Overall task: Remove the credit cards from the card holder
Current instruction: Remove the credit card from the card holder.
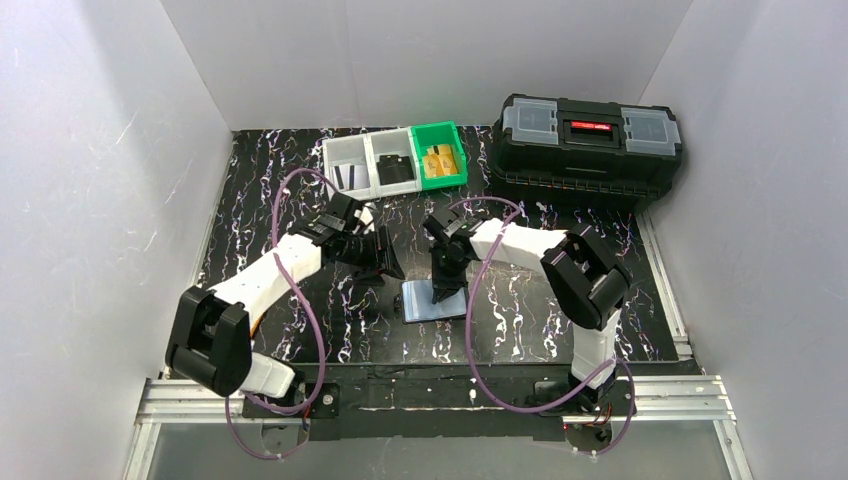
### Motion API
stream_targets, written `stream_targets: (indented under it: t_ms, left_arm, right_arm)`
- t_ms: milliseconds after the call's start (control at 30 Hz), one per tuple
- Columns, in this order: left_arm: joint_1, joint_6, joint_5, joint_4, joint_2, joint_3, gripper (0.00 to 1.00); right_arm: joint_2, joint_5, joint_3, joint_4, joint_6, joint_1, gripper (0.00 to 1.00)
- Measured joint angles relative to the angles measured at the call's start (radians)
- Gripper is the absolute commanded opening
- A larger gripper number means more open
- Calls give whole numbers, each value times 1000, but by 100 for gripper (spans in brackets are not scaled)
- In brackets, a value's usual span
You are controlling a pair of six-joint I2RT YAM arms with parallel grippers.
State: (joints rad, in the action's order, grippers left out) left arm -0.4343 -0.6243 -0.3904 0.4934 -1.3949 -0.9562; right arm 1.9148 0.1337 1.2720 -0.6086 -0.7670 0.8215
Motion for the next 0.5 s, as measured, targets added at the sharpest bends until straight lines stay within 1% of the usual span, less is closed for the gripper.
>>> stream_targets:
  t_ms: [200, 500]
  left_arm:
    - [-68, -22, -8, -23, -71, -6, 41]
    - [-135, -39, -19, -63, -209, -39, 40]
  right_arm:
    - [-37, 106, -97, 117, 4, -50, 6]
    - [-41, 233, -161, 210, 8, -104, 5]
